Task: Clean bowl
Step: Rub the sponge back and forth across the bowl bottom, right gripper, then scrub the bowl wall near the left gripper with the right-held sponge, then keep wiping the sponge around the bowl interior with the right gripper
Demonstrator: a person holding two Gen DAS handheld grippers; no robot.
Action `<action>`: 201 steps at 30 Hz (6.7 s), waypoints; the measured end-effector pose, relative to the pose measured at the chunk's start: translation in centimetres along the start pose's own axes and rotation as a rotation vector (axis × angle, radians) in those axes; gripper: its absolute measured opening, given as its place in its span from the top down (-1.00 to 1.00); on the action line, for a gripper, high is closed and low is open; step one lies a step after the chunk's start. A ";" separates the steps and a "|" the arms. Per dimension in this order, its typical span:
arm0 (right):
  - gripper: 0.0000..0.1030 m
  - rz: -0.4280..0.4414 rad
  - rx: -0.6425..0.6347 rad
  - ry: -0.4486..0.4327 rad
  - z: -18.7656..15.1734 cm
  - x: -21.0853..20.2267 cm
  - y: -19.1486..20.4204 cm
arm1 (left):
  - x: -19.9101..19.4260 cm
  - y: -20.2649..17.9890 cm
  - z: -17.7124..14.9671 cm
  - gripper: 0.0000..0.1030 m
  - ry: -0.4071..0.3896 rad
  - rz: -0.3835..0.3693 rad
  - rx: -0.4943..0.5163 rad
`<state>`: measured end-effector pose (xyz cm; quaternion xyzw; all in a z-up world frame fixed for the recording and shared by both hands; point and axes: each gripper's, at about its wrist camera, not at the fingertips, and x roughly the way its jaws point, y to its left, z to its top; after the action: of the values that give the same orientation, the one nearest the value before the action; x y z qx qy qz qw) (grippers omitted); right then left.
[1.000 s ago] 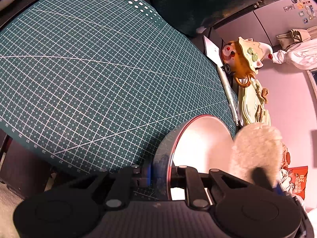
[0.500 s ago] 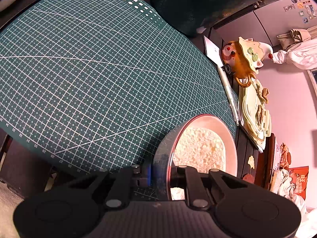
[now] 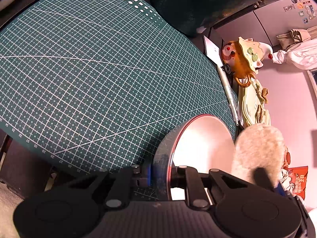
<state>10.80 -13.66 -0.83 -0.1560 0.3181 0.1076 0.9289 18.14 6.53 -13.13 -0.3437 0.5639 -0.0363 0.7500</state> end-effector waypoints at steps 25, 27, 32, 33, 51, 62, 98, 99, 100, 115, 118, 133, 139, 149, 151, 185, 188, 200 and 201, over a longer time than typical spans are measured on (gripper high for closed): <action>0.78 0.042 0.026 0.017 -1.0 1.7 2.0 | -0.2 -0.7 0.3 0.71 0.000 0.010 0.023; 0.78 0.057 0.069 -0.016 -0.7 1.2 0.6 | -0.2 -1.0 0.4 0.71 0.001 0.012 0.028; 0.78 0.195 0.289 -0.024 -0.6 1.7 -3.6 | -1.6 -2.7 0.1 0.64 -0.024 0.041 0.049; 0.78 0.226 0.331 -0.015 -0.7 2.1 -4.2 | -2.0 -3.0 -0.1 0.63 -0.024 0.045 0.048; 0.78 0.378 0.310 0.116 -1.2 3.7 -1.8 | -5.5 -6.4 -4.2 0.25 0.062 0.077 0.002; 0.77 0.429 0.362 0.223 -1.9 4.4 -1.5 | -5.2 -6.7 -2.9 0.80 -0.090 0.053 0.052; 0.77 0.174 0.190 0.051 -0.1 0.4 -1.0 | -4.8 -4.9 -2.5 0.60 -0.053 -0.002 0.006; 0.77 0.205 0.209 0.069 -0.2 0.7 -1.1 | -4.8 -4.9 -2.5 0.60 -0.054 -0.002 0.007; 0.77 0.233 0.221 0.091 -0.4 1.1 -0.9 | -4.8 -4.8 -2.6 0.60 -0.054 -0.001 0.007; 0.78 0.113 0.101 0.106 -1.1 1.9 0.9 | -5.0 -5.0 -2.7 0.61 -0.058 0.009 0.027; 0.78 0.087 0.123 0.040 -0.2 0.1 -0.5 | -5.0 -5.0 -2.6 0.60 -0.058 0.010 0.029; 0.77 0.267 0.186 0.205 -1.5 3.7 0.7 | -4.8 -5.3 -2.6 0.57 -0.066 0.029 0.068; 0.78 0.148 0.100 0.172 -1.8 3.5 1.4 | -4.8 -5.6 -2.7 0.58 -0.071 0.038 0.087; 0.77 0.067 0.117 0.031 0.2 -0.4 -1.4 | -4.5 -6.7 -3.0 0.57 -0.081 0.066 0.135; 0.77 0.145 0.180 0.050 0.2 -0.4 -2.2 | -4.5 -6.9 -3.0 0.57 -0.083 0.072 0.145; 0.77 0.266 0.154 0.179 -1.0 3.5 0.2 | -4.2 -7.5 -3.3 0.57 -0.095 0.094 0.185; 0.78 0.236 0.131 0.204 -1.2 4.5 0.7 | -4.2 -7.5 -3.2 0.57 -0.094 0.093 0.185; 0.77 -0.013 0.022 0.051 0.0 0.2 -0.2 | -4.1 -7.6 -3.3 0.57 -0.092 0.090 0.174; 0.77 0.005 0.059 0.043 0.2 -0.2 -1.1 | -4.1 -7.6 -3.3 0.57 -0.092 0.090 0.172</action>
<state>11.15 -14.66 -0.31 -0.1301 0.3416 0.0972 0.9257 16.29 0.96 -5.94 -0.2536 0.5385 -0.0351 0.8028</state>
